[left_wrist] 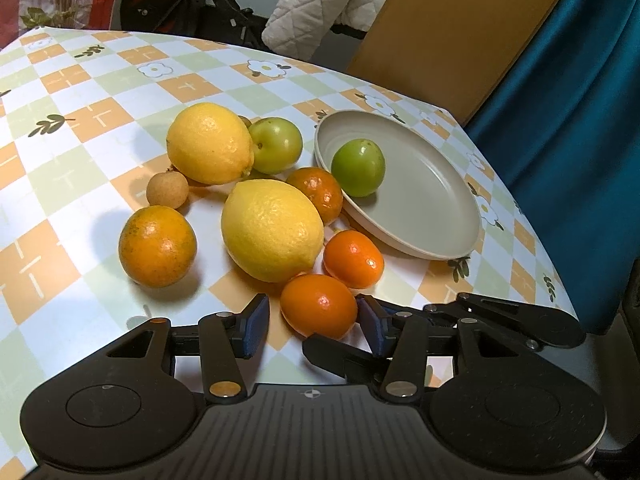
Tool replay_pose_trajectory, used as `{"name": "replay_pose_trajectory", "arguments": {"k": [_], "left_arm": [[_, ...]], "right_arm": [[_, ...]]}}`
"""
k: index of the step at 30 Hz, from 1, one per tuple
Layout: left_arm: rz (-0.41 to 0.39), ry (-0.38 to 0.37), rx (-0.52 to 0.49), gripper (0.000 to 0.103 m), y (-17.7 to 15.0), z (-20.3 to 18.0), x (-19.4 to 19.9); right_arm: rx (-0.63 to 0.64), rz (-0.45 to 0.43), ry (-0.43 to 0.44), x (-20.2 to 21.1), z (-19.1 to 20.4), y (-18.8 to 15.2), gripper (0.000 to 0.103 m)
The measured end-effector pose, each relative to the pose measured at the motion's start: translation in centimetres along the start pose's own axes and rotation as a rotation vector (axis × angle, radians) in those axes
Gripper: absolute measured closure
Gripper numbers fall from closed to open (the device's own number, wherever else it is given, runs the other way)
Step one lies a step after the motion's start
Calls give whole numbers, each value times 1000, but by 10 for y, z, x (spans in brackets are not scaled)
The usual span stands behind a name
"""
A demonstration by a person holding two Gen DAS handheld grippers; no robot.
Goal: Organize fruits
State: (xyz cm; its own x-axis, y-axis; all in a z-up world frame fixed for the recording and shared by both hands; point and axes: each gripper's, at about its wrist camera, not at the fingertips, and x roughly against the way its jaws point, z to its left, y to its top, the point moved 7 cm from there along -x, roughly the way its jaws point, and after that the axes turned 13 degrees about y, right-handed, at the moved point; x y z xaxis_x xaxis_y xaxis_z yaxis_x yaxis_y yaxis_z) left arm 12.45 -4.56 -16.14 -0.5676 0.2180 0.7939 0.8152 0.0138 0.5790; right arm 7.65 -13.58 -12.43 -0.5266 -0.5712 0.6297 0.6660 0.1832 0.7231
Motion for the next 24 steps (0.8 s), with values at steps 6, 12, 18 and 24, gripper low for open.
{"name": "replay_pose_trajectory", "arguments": {"k": [6, 12, 18, 24], "left_arm": [[-14, 7, -37, 50, 1, -4, -5], [-32, 3, -64, 57, 2, -10, -8], [-38, 31, -62, 57, 1, -4, -5], [-37, 55, -7, 57, 3, 16, 2]], "right_arm": [[-14, 3, -10, 2, -3, -2, 71], [-23, -7, -18, 7, -7, -3, 70], [-25, -8, -35, 10, -11, -4, 64], [-28, -27, -73, 17, -18, -1, 64]]}}
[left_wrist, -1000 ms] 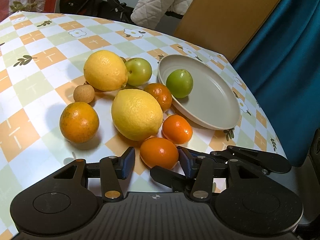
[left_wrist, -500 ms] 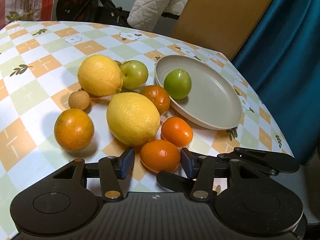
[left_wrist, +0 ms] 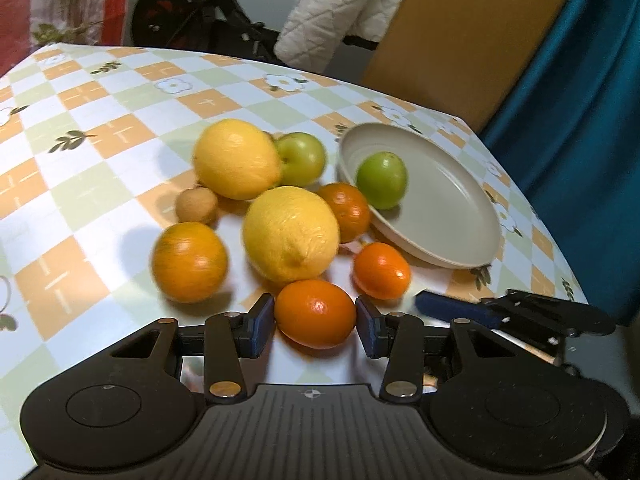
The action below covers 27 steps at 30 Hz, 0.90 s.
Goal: Organize fruits
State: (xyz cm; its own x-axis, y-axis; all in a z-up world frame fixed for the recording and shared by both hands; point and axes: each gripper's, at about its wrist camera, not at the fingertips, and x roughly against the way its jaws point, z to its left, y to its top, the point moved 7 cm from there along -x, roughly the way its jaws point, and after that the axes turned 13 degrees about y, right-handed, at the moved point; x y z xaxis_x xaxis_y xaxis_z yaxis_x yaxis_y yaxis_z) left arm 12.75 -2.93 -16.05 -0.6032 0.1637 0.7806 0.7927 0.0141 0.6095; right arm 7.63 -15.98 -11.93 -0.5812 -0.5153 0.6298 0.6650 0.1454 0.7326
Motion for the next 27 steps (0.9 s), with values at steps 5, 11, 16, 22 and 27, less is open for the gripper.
{"name": "replay_pose_trajectory", "arguments": {"k": [5, 11, 16, 22, 27], "left_arm": [[4, 11, 13, 57, -1, 8, 0], [-1, 6, 15, 57, 0, 9, 0], [-3, 6, 17, 57, -1, 9, 1], [-4, 5, 18, 57, -1, 9, 1], [-7, 11, 12, 57, -1, 8, 1]], "right_arm": [[6, -29, -35, 0, -9, 8, 65], [30, -32, -46, -11, -15, 17, 68], [42, -27, -44, -21, -19, 21, 68], [36, -10, -34, -34, -20, 20, 70], [24, -26, -30, -32, -19, 17, 71]]}}
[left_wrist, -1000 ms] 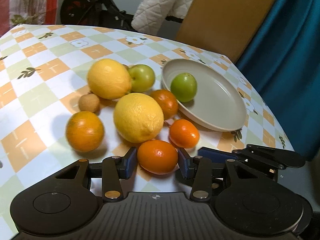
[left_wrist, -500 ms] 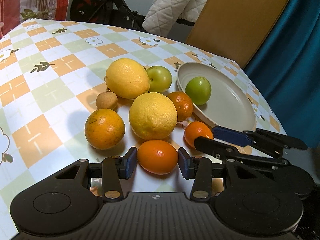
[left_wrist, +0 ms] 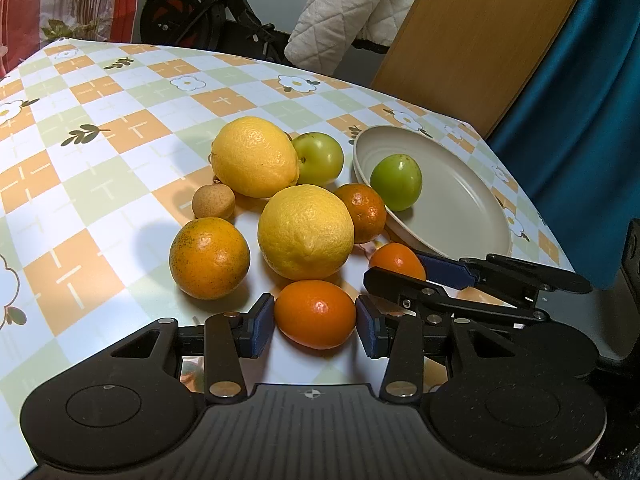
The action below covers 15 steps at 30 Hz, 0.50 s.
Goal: Organize fruits
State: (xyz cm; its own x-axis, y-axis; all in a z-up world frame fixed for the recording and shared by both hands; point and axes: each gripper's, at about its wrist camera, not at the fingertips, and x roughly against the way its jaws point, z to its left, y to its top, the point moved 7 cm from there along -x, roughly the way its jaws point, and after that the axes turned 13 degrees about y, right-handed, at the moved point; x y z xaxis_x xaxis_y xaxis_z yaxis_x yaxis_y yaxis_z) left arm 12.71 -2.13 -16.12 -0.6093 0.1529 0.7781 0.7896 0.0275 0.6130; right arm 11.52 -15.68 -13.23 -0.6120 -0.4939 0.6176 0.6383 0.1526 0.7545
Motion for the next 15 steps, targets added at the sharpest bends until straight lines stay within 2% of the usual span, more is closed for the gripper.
{"name": "replay_pose_trajectory", "arguments": {"k": [15], "left_arm": [[-29, -6, -68, 57, -3, -22, 13]], "right_arm": [[-46, -99, -9, 31, -4, -9, 71]]}}
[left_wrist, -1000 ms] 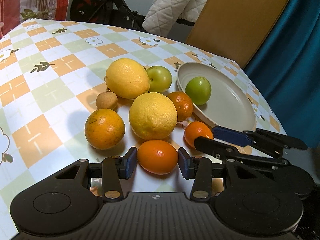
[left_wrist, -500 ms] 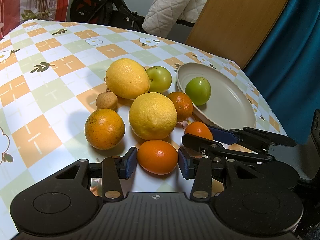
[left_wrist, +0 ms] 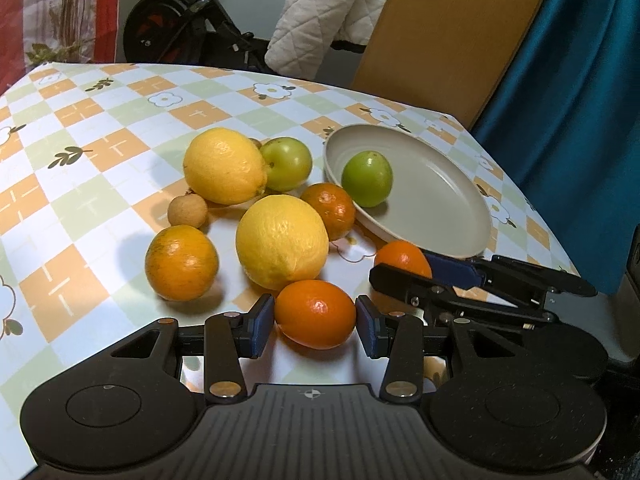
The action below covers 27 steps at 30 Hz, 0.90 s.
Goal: Organize fruits
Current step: 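Close the left tool on the tangerine and lift it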
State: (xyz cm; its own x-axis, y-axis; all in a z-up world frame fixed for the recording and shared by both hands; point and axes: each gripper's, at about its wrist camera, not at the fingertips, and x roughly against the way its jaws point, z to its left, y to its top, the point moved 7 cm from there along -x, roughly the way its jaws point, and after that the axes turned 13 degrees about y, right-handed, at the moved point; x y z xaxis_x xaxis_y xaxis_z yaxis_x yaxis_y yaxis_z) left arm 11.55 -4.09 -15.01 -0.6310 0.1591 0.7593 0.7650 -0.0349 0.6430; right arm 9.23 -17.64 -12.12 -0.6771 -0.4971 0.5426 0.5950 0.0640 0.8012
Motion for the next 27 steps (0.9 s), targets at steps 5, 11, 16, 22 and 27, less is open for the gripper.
{"name": "replay_pose_trajectory", "arguments": {"k": [5, 11, 16, 22, 27], "left_arm": [[-6, -9, -15, 57, 0, -7, 3], [-14, -15, -37, 57, 3, -16, 6], [-31, -22, -59, 57, 7, -24, 11], [-51, -29, -92, 57, 14, -34, 13], [-66, -37, -128, 57, 23, -44, 12]], "right_arm": [[-7, -34, -4, 7, -5, 3, 71], [-29, -68, -20, 15, -14, 5, 71], [-38, -103, -24, 23, -19, 10, 71], [-66, -124, -56, 28, -35, 12, 71], [-77, -138, -86, 30, -51, 17, 71]]}}
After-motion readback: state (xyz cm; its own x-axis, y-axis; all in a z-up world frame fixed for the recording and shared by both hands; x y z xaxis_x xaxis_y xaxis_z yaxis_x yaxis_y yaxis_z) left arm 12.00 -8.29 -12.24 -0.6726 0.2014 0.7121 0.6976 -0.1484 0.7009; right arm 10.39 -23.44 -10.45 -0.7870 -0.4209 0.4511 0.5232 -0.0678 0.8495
